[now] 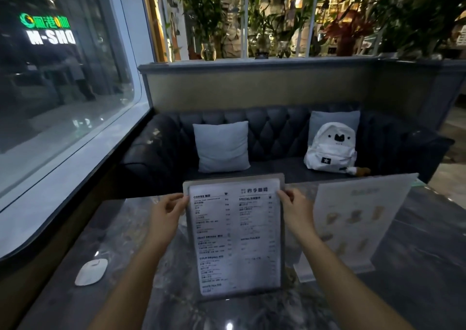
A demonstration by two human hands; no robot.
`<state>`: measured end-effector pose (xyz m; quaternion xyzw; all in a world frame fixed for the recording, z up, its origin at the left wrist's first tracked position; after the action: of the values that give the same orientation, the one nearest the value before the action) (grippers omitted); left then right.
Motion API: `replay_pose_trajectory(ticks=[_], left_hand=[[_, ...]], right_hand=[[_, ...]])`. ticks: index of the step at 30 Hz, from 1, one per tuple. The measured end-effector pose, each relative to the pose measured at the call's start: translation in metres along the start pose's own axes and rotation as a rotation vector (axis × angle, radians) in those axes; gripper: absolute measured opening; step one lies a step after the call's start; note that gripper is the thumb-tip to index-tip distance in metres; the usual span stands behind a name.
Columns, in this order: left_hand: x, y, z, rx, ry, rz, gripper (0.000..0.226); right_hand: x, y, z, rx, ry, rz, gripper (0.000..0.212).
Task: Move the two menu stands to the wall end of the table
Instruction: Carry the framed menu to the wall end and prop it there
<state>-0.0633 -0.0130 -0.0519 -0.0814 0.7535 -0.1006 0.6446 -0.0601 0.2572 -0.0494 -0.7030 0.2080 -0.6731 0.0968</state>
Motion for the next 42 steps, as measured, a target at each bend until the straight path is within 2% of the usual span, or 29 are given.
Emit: replay_pose_trajectory(ticks=[1, 6, 11, 18, 23, 32, 36, 42], left_hand=[[0.004, 0.001, 0.004, 0.024, 0.005, 0.035, 0.013], [0.041, 0.007, 0.02, 0.086, -0.066, 0.113, 0.014], [0.082, 0.012, 0.034, 0.132, -0.117, 0.157, 0.012], [0.102, 0.016, 0.036, 0.159, -0.124, 0.163, 0.027], [0.099, 0.018, 0.036, 0.188, -0.092, 0.13, 0.029], [0.097, 0.017, 0.059, 0.099, -0.024, 0.187, 0.022], [0.092, 0.001, 0.076, 0.01, -0.033, 0.198, 0.03], [0.088, -0.046, 0.116, -0.134, -0.036, 0.136, 0.026]], right_hand=[[-0.007, 0.003, 0.004, -0.003, 0.014, -0.057, 0.023], [-0.043, 0.021, 0.022, -0.023, 0.071, -0.27, 0.019], [-0.071, 0.03, 0.031, -0.044, 0.155, -0.381, 0.016], [-0.094, 0.033, 0.03, -0.017, 0.311, -0.594, 0.017], [-0.096, 0.033, 0.027, -0.008, 0.311, -0.732, 0.013], [-0.088, 0.038, 0.032, 0.047, 0.296, -0.845, 0.008], [-0.073, 0.055, 0.033, 0.144, 0.302, -0.828, 0.01], [-0.039, 0.098, 0.033, 0.338, 0.265, -0.723, 0.012]])
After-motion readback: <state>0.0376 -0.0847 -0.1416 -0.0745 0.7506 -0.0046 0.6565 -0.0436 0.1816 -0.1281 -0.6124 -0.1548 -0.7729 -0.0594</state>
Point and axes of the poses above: each hand's wrist, its own z-axis away from the middle knuckle, its own y-axis out of the palm, x = y × z, the point moved 1 cm from there along -z, towards the middle knuckle, and after that the axes turned 15 degrees about x, right-handed, at the moved point
